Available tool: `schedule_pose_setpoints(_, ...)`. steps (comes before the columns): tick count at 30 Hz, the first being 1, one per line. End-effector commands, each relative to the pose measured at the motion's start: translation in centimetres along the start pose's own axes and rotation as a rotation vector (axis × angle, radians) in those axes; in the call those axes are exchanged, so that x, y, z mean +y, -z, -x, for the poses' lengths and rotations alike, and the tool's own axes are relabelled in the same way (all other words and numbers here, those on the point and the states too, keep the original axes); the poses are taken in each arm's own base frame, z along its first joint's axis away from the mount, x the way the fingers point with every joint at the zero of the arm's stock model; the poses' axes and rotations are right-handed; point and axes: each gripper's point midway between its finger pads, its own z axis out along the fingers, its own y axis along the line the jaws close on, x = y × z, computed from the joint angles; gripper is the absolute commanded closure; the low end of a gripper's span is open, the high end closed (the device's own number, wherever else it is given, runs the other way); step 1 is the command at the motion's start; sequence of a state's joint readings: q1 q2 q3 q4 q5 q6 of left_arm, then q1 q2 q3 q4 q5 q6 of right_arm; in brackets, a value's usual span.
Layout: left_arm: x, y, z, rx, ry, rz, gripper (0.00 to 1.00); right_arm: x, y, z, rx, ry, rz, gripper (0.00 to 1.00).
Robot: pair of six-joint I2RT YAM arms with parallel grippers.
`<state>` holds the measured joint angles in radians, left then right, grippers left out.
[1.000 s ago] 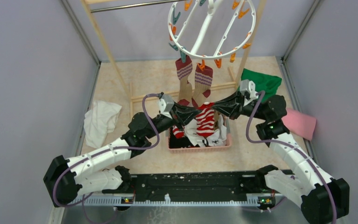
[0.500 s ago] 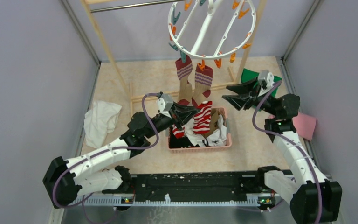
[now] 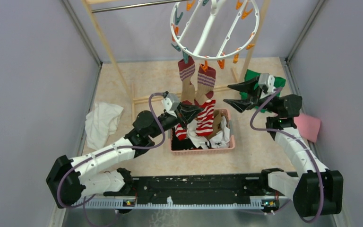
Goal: Clip the socks to the hanger
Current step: Pick up the sock from the bin.
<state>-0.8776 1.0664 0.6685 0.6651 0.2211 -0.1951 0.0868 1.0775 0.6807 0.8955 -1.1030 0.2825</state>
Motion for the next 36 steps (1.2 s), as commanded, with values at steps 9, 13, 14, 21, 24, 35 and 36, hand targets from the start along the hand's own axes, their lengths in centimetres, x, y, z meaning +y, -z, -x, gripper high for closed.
schedule_pose_setpoints(9,0.5,-3.8,3.2,-0.088,-0.101,-0.023,1.00,4.3,0.4,-1.0,0.083,0.108,0.121,0.34)
schedule_pose_setpoints(13,0.3,-4.5,3.2,-0.089,-0.097,-0.041,1.00,3.1,-0.2,-0.8,0.060,0.084,0.048,0.37)
schedule_pose_setpoints(14,0.3,-4.7,3.2,-0.087,-0.096,-0.047,1.00,2.9,-0.3,-0.6,0.051,0.081,0.033,0.38)
schedule_pose_setpoints(21,-0.1,-5.1,3.0,-0.091,-0.076,-0.073,1.00,2.1,-1.0,0.2,0.013,0.087,0.000,0.45)
schedule_pose_setpoints(24,-0.2,-5.1,3.0,-0.090,-0.070,-0.073,1.00,2.8,-1.0,0.5,0.003,0.093,0.031,0.53)
schedule_pose_setpoints(35,0.6,-4.5,3.1,-0.093,-0.022,-0.014,1.00,2.3,-0.3,0.4,0.045,0.146,-0.042,0.45)
schedule_pose_setpoints(36,0.8,-4.3,3.0,-0.092,-0.003,0.003,1.00,2.2,-0.1,0.5,0.052,0.162,-0.051,0.44)
